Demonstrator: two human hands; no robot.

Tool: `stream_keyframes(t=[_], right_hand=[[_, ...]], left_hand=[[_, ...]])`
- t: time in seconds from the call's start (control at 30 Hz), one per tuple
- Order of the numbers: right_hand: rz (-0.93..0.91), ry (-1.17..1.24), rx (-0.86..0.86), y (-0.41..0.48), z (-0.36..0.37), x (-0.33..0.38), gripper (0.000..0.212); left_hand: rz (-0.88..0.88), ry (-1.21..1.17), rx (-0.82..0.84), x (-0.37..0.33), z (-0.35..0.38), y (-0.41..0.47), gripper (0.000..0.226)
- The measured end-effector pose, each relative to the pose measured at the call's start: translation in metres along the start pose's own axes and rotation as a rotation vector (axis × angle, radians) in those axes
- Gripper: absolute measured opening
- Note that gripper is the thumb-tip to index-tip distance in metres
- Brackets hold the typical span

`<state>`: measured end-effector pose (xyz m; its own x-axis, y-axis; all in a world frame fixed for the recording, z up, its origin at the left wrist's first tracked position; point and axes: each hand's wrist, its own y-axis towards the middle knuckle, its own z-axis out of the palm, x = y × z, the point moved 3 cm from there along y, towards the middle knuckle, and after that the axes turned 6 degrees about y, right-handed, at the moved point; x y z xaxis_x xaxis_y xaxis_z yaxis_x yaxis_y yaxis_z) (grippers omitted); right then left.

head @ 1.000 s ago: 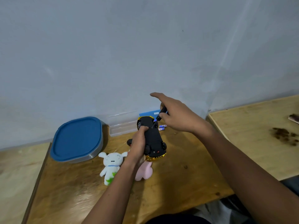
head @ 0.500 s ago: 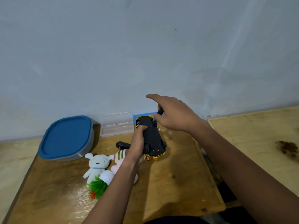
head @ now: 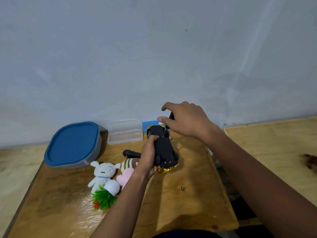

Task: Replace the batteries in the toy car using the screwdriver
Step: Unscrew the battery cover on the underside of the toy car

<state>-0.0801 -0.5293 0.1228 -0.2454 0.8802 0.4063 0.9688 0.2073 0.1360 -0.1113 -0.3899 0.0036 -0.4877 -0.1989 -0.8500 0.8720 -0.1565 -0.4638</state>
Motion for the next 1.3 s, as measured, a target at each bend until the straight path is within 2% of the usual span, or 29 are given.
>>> stream_keyframes(t=[0.13, 0.2, 0.27, 0.33, 0.47, 0.57, 0.6, 0.67, 0.73, 0.9, 0.97, 1.03, 1.1, 1.17, 1.3], right_hand=[[0.021, 0.133, -0.006, -0.001, 0.002, -0.005, 0.026], [0.011, 0.22, 0.058, -0.003, 0.003, -0.007, 0.044], [0.006, 0.241, 0.107, -0.004, 0.003, -0.008, 0.053], [0.023, 0.218, 0.12, -0.005, 0.004, -0.01, 0.047], [0.035, 0.027, 0.014, -0.006, 0.001, -0.011, 0.035], [0.035, 0.104, -0.001, -0.006, 0.001, -0.012, 0.021], [0.031, 0.17, 0.031, -0.007, 0.002, -0.011, 0.023], [0.003, 0.257, 0.1, -0.008, 0.001, -0.009, 0.042], [-0.009, 0.217, 0.113, -0.01, -0.001, -0.006, 0.049], [0.02, -0.01, -0.039, -0.01, -0.005, -0.007, 0.03], [0.026, 0.032, -0.056, -0.011, -0.004, -0.007, 0.027], [0.03, 0.141, -0.003, -0.012, -0.002, -0.008, 0.024], [0.006, 0.2, 0.066, -0.013, 0.0, -0.008, 0.041], [0.011, 0.176, 0.093, -0.012, 0.0, -0.01, 0.047], [0.036, 0.04, 0.026, -0.011, -0.001, -0.013, 0.03]], left_hand=[[-0.015, -0.034, -0.009, 0.001, 0.001, -0.001, 0.034], [-0.011, -0.058, -0.002, 0.001, 0.001, -0.001, 0.032], [-0.015, -0.067, 0.002, 0.0, 0.001, -0.002, 0.03], [-0.011, -0.066, 0.007, 0.0, 0.001, -0.001, 0.03], [0.009, -0.062, 0.021, -0.001, 0.003, -0.002, 0.03], [0.009, -0.054, 0.023, -0.002, 0.003, -0.003, 0.03], [0.008, -0.049, 0.023, -0.002, 0.003, -0.003, 0.03], [0.007, -0.043, 0.024, -0.003, 0.003, -0.004, 0.031], [0.01, -0.037, 0.023, -0.003, 0.003, -0.004, 0.031], [-0.001, -0.033, 0.006, -0.002, 0.004, -0.005, 0.033], [-0.008, -0.027, -0.008, -0.002, 0.004, -0.004, 0.034], [-0.007, -0.026, -0.01, -0.001, 0.003, -0.003, 0.034], [-0.005, -0.035, -0.002, -0.001, 0.002, -0.003, 0.032], [0.001, -0.037, 0.013, -0.001, 0.002, -0.003, 0.031], [0.008, -0.026, 0.008, -0.002, 0.003, -0.003, 0.032]])
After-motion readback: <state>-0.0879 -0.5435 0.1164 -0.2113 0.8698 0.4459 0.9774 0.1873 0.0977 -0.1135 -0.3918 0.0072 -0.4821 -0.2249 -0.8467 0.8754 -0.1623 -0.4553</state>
